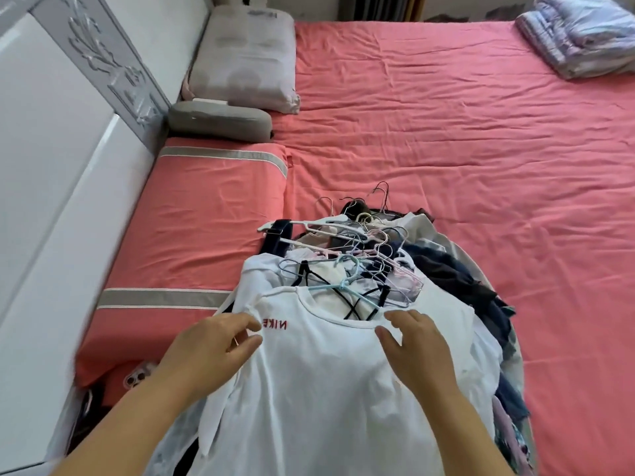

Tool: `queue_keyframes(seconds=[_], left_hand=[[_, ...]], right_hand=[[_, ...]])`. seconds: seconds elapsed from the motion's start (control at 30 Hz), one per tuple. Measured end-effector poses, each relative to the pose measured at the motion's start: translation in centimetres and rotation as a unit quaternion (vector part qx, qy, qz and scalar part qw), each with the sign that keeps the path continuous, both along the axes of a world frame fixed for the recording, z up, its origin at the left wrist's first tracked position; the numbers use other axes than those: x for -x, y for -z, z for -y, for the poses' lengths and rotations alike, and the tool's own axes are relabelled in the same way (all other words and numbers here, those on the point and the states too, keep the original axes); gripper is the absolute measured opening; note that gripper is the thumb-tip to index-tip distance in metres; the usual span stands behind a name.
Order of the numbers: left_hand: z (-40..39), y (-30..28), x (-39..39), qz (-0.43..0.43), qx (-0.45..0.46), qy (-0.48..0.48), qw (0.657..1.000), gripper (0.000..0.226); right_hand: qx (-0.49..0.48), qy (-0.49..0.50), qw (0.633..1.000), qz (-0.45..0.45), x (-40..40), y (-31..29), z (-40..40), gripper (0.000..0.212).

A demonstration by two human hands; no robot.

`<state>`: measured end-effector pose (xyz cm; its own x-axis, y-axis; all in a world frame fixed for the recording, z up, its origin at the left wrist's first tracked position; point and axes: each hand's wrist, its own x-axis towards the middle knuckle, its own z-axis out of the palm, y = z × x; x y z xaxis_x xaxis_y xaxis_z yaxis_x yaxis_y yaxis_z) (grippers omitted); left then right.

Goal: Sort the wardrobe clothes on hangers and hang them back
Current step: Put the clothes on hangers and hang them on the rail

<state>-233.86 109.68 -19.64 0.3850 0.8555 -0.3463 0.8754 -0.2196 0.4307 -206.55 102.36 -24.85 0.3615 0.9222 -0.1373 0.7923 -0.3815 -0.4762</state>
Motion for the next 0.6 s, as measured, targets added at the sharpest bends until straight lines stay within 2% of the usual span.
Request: queue_keyframes(seconds=[0.17,0.3,0.43,0.53,0.6], left_hand=[[-2.2,2.5,-3.4,-0.006,0.033,-0.038,0.999,0.007],[-2.8,4.4,-5.7,-0.004,0.061,-0.059,0.996,0.009],[-2.6,5.3,-6.8,-0.010,0.073,-0.073,0.995,0.013],[-2.6,5.3,-6.6,-0.011,0.074,-0.084,0.994,0.011],[-2.8,5.0,-6.0,-0.008,0.067,-0.094,0.993,0.006]], right_hand=[[0.053,-0.033,0.998,-0.001,-2.9,4.7,-3.4,0.027],[0.094,-0.039,0.995,0.010,-3.7,7.4,-4.8,0.017],[0.130,-0.057,0.990,0.005,-3.9,8.6,-5.5,0.024],[0.059,-0.019,0.997,-0.050,-3.6,8.3,-5.6,0.015],[0.003,-0.006,0.998,-0.067,-3.6,7.6,-5.6,0.017]])
